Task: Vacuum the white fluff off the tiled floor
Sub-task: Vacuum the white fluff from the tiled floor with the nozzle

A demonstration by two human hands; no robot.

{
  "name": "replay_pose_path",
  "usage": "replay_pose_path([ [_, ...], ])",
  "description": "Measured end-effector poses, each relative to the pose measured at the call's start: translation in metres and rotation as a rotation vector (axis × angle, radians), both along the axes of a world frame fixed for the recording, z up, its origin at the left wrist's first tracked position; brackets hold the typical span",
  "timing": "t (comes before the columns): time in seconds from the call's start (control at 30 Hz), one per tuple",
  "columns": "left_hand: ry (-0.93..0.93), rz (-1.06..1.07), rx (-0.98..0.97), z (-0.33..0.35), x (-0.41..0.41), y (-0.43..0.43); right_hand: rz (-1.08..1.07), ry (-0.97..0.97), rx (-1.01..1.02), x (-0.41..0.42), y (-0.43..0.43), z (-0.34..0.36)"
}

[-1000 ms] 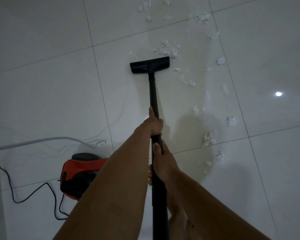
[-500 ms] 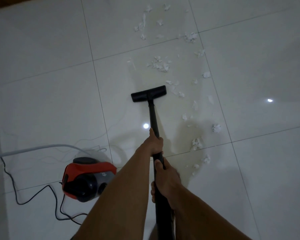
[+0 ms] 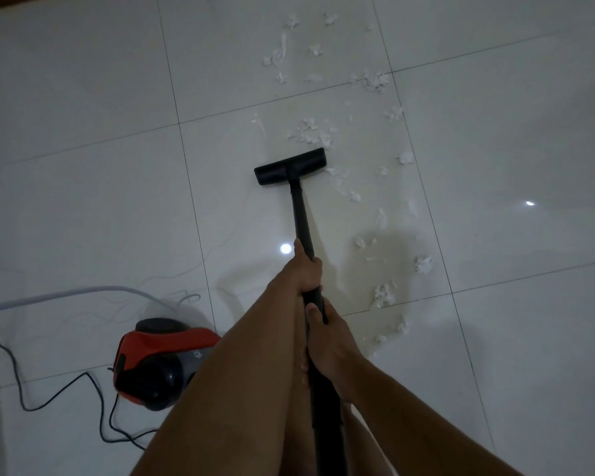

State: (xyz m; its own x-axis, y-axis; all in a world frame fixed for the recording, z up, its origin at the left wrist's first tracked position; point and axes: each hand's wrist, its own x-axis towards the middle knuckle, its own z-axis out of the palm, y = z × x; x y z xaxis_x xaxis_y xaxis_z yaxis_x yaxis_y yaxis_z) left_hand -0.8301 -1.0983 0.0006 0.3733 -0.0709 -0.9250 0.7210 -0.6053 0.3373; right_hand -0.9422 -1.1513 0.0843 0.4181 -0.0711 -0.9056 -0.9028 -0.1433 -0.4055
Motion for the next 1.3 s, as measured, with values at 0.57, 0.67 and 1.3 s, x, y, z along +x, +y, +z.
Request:
replay_pose_path([
  [0.57, -0.021, -0.168, 0.045, -0.037, 0.048, 0.020, -0.136, -0.044, 0.012, 0.046, 0.018, -0.030],
  [0.67, -0.013, -0.170, 0.050, -0.044, 0.054, 0.023, -0.117, -0.082, -0.016, 0.047, 0.025, -0.042],
  [1.3, -0.035, -0.106, 0.073, -0.081, 0.124, 0.030, -0.281, 0.007, 0.192, 0.116, 0.029, -0.070],
])
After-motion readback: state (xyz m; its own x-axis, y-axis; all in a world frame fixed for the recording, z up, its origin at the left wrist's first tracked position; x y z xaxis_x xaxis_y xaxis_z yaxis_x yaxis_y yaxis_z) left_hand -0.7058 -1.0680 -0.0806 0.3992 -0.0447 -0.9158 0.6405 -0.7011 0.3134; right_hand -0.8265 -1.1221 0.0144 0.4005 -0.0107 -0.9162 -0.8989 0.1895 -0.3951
